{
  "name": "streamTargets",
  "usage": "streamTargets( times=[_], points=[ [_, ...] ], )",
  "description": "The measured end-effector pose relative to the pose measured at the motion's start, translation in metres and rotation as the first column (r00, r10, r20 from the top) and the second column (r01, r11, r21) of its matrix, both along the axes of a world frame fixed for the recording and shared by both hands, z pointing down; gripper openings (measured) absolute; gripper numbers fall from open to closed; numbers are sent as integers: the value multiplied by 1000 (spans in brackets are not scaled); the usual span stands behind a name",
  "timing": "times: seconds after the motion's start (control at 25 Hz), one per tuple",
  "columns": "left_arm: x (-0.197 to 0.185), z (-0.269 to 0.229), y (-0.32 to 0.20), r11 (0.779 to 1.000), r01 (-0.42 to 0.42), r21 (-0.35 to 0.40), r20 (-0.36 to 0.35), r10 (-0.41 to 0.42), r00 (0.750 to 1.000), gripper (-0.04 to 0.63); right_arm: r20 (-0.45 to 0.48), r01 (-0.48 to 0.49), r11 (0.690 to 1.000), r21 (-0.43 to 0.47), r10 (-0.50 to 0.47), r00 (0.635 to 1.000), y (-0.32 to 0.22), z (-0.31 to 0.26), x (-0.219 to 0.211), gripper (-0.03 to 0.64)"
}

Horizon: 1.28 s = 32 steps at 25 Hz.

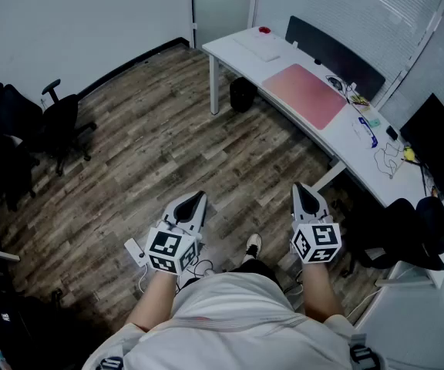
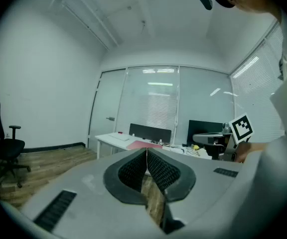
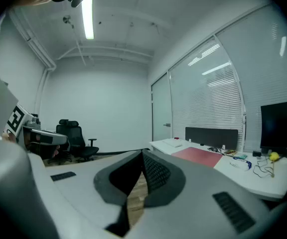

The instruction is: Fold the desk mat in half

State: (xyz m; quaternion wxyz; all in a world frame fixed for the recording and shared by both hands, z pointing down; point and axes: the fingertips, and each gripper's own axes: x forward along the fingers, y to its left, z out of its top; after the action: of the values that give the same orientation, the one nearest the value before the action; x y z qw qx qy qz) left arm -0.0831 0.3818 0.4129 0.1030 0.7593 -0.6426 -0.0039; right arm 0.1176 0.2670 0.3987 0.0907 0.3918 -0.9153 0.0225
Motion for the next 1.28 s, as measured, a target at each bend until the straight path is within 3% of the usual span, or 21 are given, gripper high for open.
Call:
streamTargets(
  times=[0.84,1.28],
  points=[
    [6,6,1,1000,1,-14,-28,-2,1000,15,35,-18,1000,-14,18,999,5,3,10,51],
    [23,16,-48,998,-38,-41,-46,36,998,15,23,-53,996,-69,54,998,-39,18,31,52]
  ],
)
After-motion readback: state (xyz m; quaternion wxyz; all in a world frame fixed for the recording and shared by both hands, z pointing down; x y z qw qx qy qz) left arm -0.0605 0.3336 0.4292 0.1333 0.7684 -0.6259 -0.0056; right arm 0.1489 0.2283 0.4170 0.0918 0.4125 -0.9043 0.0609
